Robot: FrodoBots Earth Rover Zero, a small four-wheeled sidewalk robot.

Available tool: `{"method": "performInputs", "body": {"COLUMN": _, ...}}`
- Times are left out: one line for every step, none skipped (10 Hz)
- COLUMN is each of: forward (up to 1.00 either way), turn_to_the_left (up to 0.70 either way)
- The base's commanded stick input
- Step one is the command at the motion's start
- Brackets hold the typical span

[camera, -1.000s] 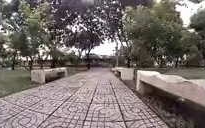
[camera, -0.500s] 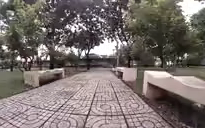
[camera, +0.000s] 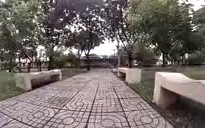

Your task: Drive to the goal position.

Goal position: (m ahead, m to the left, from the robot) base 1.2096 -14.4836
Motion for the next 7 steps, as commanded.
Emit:
{"method": "performInputs", "body": {"forward": 1.00, "turn_to_the_left": 0.00}}
{"method": "performInputs", "body": {"forward": 1.00, "turn_to_the_left": 0.00}}
{"method": "performInputs", "body": {"forward": 1.00, "turn_to_the_left": 0.00}}
{"method": "performInputs", "body": {"forward": 1.00, "turn_to_the_left": 0.00}}
{"method": "performInputs", "body": {"forward": 1.00, "turn_to_the_left": 0.00}}
{"method": "performInputs", "body": {"forward": 1.00, "turn_to_the_left": 0.00}}
{"method": "performInputs", "body": {"forward": 1.00, "turn_to_the_left": 0.00}}
